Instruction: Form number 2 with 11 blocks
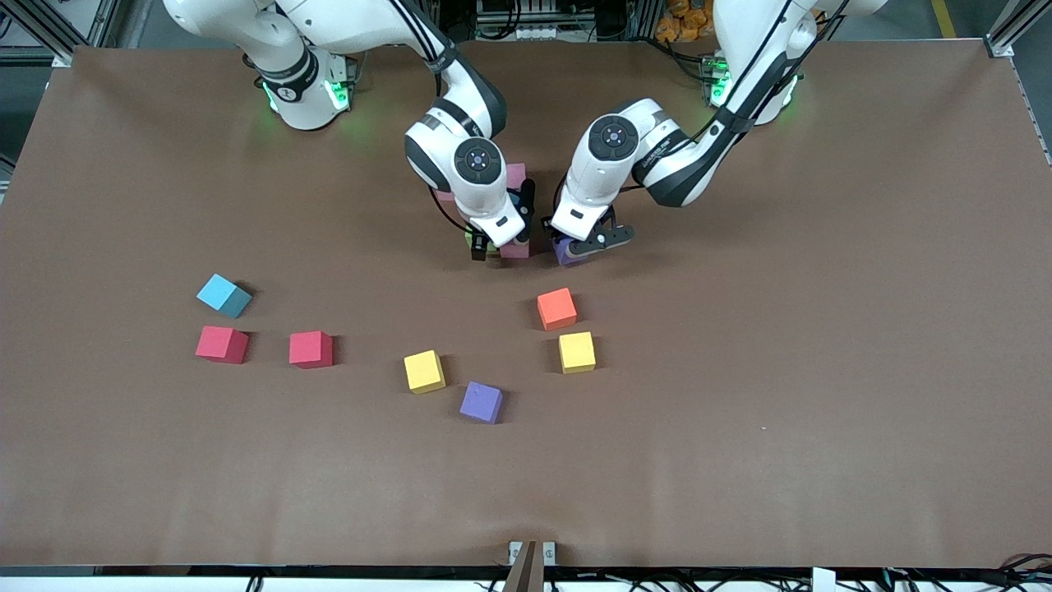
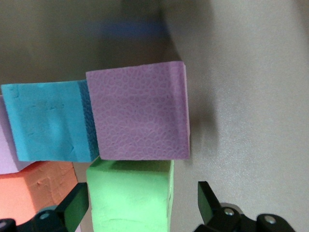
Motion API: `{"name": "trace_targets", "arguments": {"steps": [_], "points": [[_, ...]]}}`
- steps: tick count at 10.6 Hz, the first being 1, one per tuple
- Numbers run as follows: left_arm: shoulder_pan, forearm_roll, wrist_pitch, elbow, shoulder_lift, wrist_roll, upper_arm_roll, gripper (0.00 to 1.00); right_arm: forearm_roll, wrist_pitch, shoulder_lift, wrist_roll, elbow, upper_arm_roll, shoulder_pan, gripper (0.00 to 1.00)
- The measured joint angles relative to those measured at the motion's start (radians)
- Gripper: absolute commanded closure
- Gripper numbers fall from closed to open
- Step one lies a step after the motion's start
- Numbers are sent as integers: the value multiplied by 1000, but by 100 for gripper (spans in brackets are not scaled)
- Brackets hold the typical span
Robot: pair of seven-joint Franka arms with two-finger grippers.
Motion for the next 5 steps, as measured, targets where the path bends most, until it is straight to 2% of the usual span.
{"name": "trace_targets", "arguments": {"steps": [1, 2, 5], "points": [[0, 0, 0, 2, 0, 0, 0, 98, 0, -12, -4, 0, 3, 0, 0, 0], [1, 0, 0, 5, 0, 0, 0, 100, 0, -23, -8, 0, 7, 0, 0, 0], [7, 0, -62, 51, -2, 0, 1, 100, 6, -64, -29, 2, 8, -1, 0, 0]]}}
